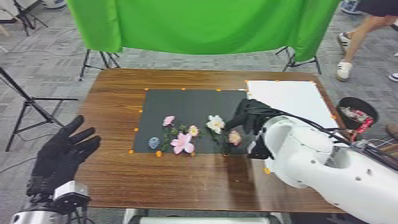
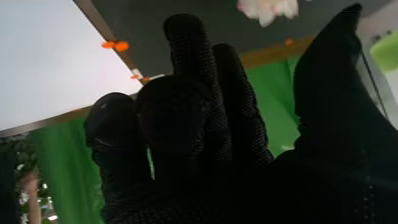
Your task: Arrange flowers
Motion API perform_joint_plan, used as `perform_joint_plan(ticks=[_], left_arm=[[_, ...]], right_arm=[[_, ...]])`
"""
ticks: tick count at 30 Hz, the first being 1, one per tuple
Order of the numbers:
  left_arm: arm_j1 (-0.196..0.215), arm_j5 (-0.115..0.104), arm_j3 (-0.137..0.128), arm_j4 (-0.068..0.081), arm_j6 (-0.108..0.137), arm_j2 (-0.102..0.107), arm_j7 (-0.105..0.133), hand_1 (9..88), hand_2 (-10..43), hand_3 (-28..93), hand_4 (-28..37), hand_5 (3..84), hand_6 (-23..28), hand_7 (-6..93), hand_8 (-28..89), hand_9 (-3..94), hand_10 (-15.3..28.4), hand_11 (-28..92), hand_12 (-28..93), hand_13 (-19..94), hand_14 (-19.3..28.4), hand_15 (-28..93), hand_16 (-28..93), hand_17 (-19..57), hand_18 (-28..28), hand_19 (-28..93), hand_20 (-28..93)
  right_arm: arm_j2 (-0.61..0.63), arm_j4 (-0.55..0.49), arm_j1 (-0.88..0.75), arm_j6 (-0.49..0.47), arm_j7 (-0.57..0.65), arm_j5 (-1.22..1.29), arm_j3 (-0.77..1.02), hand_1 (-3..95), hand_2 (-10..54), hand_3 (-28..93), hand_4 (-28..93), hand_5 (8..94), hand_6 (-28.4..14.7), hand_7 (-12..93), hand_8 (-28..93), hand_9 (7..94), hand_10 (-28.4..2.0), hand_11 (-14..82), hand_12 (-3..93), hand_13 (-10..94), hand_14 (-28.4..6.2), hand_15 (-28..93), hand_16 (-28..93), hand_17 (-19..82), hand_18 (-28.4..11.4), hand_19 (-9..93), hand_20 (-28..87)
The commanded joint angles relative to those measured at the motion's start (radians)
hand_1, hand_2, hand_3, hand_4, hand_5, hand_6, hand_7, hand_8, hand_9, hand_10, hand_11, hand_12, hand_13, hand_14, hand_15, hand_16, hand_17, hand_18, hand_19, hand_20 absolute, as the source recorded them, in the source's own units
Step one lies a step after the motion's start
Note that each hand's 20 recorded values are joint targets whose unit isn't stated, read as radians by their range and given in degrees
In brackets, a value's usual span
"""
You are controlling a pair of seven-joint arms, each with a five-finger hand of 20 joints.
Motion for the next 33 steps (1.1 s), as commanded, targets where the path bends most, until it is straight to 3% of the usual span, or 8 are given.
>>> perform_joint_plan(ticks=[1,7,12,17,20,21,29,33], left_arm=[[0.006,-0.026,0.015,0.009,0.023,0.028,0.042,29.5,6.6,63,-19.9,35.7,9.1,8.9,-7,31.7,20.1,27,12,22,27.8,57,-12,-6.3,28.4,56,-1],[-0.009,-0.066,0.045,0.024,0.052,0.063,0.115,28.6,6.3,62,-20.7,35.9,8.4,8.8,-7,31.0,19.5,26,12,20,26.7,56,-12,-6.4,28.4,56,-1],[0.004,-0.08,0.026,0.029,0.057,0.067,0.147,27.5,6.2,61,-22.4,36.0,6.3,7.4,-7,30.1,18.2,23,11,18,24.7,50,-11,-6.9,28.4,54,0],[0.029,-0.138,0.004,0.032,0.07,0.108,0.218,27.2,5.9,61,-22.7,35.6,5.4,7.3,-7,30.5,18.1,23,12,19,25.0,50,-9,-7.1,28.1,53,1],[0.028,-0.147,-0.007,0.036,0.069,0.107,0.229,27.2,5.9,61,-22.7,35.1,5.4,7.5,-7,31.0,18.3,24,13,21,26.1,52,-9,-7.2,28.0,53,2],[0.019,-0.122,-0.015,0.037,0.057,0.085,0.194,27.2,5.8,61,-22.8,35.0,5.5,7.6,-7,31.1,18.5,24,13,21,26.2,53,-9,-7.2,28.1,53,2],[0.015,-0.129,-0.03,0.044,0.046,0.079,0.21,26.2,5.6,61,-23.6,34.8,5.4,7.4,-7,30.5,18.0,22,12,19,24.7,48,-10,-6.8,28.0,51,3],[0.023,-0.116,-0.07,0.04,0.045,0.059,0.185,26.0,5.5,60,-23.9,34.7,5.2,7.4,-7,30.0,17.7,22,12,18,24.2,46,-9,-6.8,28.0,51,3]], right_arm=[[0.041,-0.069,-0.158,0.084,-0.102,0.08,0.204,26.7,0.1,74,-22,56.9,-6.1,12,-9,70.7,-17.3,21.0,15.8,75,-8.7,74,14,47,-21.7,93,20],[0.047,-0.095,-0.382,0.275,-0.268,0.284,0.446,21.3,5.7,75,-22,52.9,-6.2,12,-9,62.8,-19.2,17.4,14.8,65,-15.0,62,10,37,-22.3,81,3],[0.023,-0.079,-0.546,0.359,-0.455,0.535,0.643,18.7,7.2,78,-24,48.9,-5.3,13,-10,54.9,-19.2,14.4,14.1,51,-20.3,45,9,24,-26.2,63,6],[0.004,-0.062,-0.639,0.4,-0.602,0.71,0.763,17.7,7.6,80,-25,46.5,-4.3,13,-10,49.2,-19.6,12.1,14.4,42,-21.5,37,11,14,-26.9,53,11],[-0.005,-0.051,-0.671,0.431,-0.698,0.822,0.81,17.2,7.8,81,-26,45.5,-3.6,13,-10,47.5,-19.2,11.8,14.5,39,-21.3,35,11,11,-26.6,50,11],[-0.003,-0.053,-0.696,0.448,-0.731,0.85,0.829,17.1,7.8,81,-26,45.1,-3.3,13,-10,47.1,-19.3,11.7,14.5,38,-21.3,35,12,11,-26.5,49,11],[-0.027,-0.047,-0.757,0.469,-0.821,0.958,0.906,15.7,8.4,81,-27,43.6,-1.3,14,-10,44.5,-18.5,10.9,14.8,35,-20.8,31,14,9,-26.0,44,13],[-0.033,-0.053,-0.785,0.454,-0.818,0.978,0.935,15.3,8.6,81,-27,43.2,-1.0,14,-10,44.4,-18.2,10.8,14.9,35,-21.0,30,14,8,-25.8,43,14]])
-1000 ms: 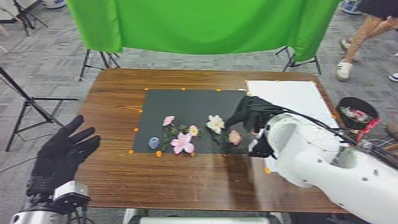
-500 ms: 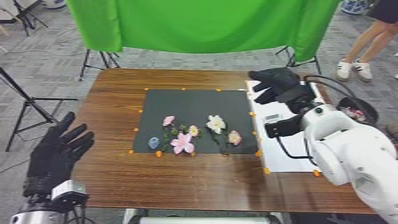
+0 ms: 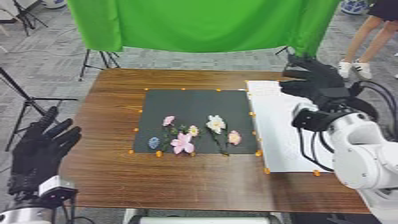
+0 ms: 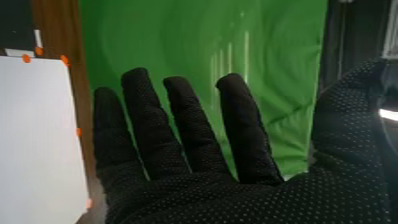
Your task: Arrange flowers
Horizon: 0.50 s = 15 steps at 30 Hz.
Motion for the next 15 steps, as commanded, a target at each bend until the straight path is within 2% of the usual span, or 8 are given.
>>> perform_joint_plan(ticks=[1,2,3,4,5,8,12,15], left_arm=[[0.012,0.016,-0.06,0.0,-0.008,-0.033,-0.03,26.0,5.5,60,-24.0,34.7,5.2,7.4,-7,30.0,17.7,22,12,19,24.3,46,-9,-6.8,28.0,51,4],[0.003,0.041,-0.069,-0.001,-0.017,-0.058,-0.071,26.0,5.5,60,-24.1,34.7,5.2,7.4,-7,30.1,17.7,22,12,19,24.4,47,-8,-6.8,28.1,51,4],[0.007,0.035,-0.075,-0.001,-0.018,-0.053,-0.064,26.0,5.5,60,-24.1,34.7,5.2,7.5,-7,30.2,17.8,22,12,19,24.6,47,-8,-6.7,28.2,52,4],[0.0,0.066,-0.089,-0.003,-0.035,-0.081,-0.108,26.1,5.5,60,-24.1,34.9,5.2,7.6,-7,30.4,18.0,22,13,19,25.0,48,-8,-6.7,28.2,52,4],[-0.004,0.068,-0.091,-0.002,-0.037,-0.083,-0.115,26.0,5.5,60,-24.1,35.3,5.4,7.8,-7,30.5,18.2,22,13,20,25.4,49,-8,-6.7,28.3,52,4],[-0.025,0.096,-0.114,0.003,-0.059,-0.116,-0.174,26.0,5.5,60,-24.0,35.8,5.7,7.8,-7,30.8,18.2,23,13,20,25.6,50,-8,-6.7,28.3,52,5],[-0.043,0.112,-0.128,0.002,-0.066,-0.126,-0.192,26.0,5.5,60,-24.0,36.1,5.7,7.7,-7,30.8,18.1,23,13,20,25.6,50,-8,-6.7,28.4,51,5],[-0.038,0.11,-0.138,0.0,-0.062,-0.124,-0.181,26.0,5.5,60,-24.0,36.2,5.7,7.5,-7,30.9,18.1,23,13,20,25.8,50,-9,-6.7,28.4,51,5]], right_arm=[[-0.017,-0.004,-0.05,-0.006,0.003,0.006,0.044,15.3,8.7,81,-27,43.1,-0.9,14,-10,44.4,-18.2,10.8,14.9,35,-21.0,30,15,8,-25.9,43,14],[-0.019,-0.007,-0.069,-0.013,0.008,0.007,0.06,15.1,8.8,81,-27,43.0,-0.8,14,-10,44.4,-18.2,10.9,14.9,35,-21.0,30,15,8,-25.9,43,14],[-0.019,-0.006,-0.065,-0.013,0.014,0.008,0.061,14.8,8.8,80,-27,42.8,-0.7,14,-10,44.4,-18.2,10.9,14.9,35,-21.0,30,15,8,-25.9,43,14],[-0.026,-0.01,-0.083,-0.019,0.021,0.01,0.078,14.7,8.9,81,-27,42.8,-0.6,14,-10,44.4,-18.2,11.0,15.0,35,-21.0,30,15,8,-25.9,43,14],[-0.025,-0.01,-0.093,-0.026,0.016,0.017,0.088,14.6,8.9,81,-27,43.0,-0.7,14,-10,44.6,-18.3,11.2,15.1,35,-21.0,30,15,8,-25.9,43,15],[-0.032,-0.011,-0.102,-0.04,0.034,0.017,0.105,14.5,9.1,80,-27,43.1,-0.7,14,-10,44.8,-18.5,11.7,15.2,35,-21.0,32,16,7,-25.9,43,15],[-0.032,-0.01,-0.117,-0.045,0.02,0.033,0.117,14.4,9.1,80,-27,43.1,-0.7,14,-10,44.9,-18.6,11.9,15.2,35,-21.0,32,16,7,-26.0,43,16],[-0.036,-0.008,-0.116,-0.054,0.022,0.036,0.116,14.5,9.1,80,-27,43.2,-0.6,14,-10,44.9,-18.5,11.9,15.2,35,-20.9,33,15,7,-26.0,43,16]])
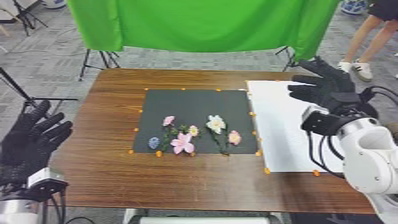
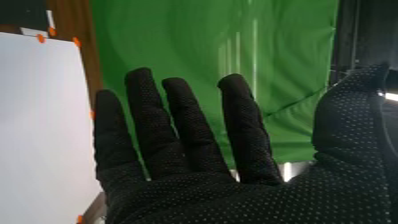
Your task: Arrange flowers
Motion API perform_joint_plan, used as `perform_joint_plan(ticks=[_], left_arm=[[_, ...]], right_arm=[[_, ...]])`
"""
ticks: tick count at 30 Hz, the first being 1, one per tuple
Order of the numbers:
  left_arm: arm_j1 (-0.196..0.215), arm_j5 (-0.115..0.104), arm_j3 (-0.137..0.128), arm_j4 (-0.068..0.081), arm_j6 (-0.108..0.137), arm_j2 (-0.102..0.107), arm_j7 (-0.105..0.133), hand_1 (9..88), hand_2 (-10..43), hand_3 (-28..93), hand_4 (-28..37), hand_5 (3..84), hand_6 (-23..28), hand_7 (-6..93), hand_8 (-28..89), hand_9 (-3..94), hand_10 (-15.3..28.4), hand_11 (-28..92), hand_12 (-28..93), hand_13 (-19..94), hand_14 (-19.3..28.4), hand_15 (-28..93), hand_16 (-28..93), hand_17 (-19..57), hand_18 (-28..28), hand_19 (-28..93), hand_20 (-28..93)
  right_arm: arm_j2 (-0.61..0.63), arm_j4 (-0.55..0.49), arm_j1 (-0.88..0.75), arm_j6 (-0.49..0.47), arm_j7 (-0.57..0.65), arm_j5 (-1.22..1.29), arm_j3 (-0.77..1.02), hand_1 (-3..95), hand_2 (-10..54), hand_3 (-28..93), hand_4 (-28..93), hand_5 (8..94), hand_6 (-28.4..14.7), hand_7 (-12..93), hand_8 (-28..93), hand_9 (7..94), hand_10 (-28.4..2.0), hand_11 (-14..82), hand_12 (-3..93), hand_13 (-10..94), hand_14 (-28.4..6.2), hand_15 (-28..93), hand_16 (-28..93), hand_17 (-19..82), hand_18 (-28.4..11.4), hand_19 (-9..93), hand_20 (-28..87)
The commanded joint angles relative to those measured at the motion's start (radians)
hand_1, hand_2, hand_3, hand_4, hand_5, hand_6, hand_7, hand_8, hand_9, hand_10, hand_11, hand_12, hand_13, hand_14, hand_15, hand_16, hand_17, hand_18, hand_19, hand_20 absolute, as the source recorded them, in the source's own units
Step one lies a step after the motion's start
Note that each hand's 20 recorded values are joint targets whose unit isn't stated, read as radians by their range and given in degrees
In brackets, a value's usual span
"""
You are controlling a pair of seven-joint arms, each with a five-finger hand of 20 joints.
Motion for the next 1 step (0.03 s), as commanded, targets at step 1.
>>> perform_joint_plan(ticks=[1], left_arm=[[-0.014,0.004,-0.024,0.001,-0.013,-0.014,0.01,25.9,5.4,60,-24.0,36.2,5.7,7.5,-7,30.9,18.1,23,13,20,25.8,50,-9,-6.8,28.4,51,5]], right_arm=[[-0.012,-0.002,-0.026,-0.03,-0.01,0.019,0.011,14.5,9.1,80,-27,43.1,-0.5,14,-10,44.9,-18.5,11.9,15.1,36,-20.9,33,15,7,-26.0,43,16]])
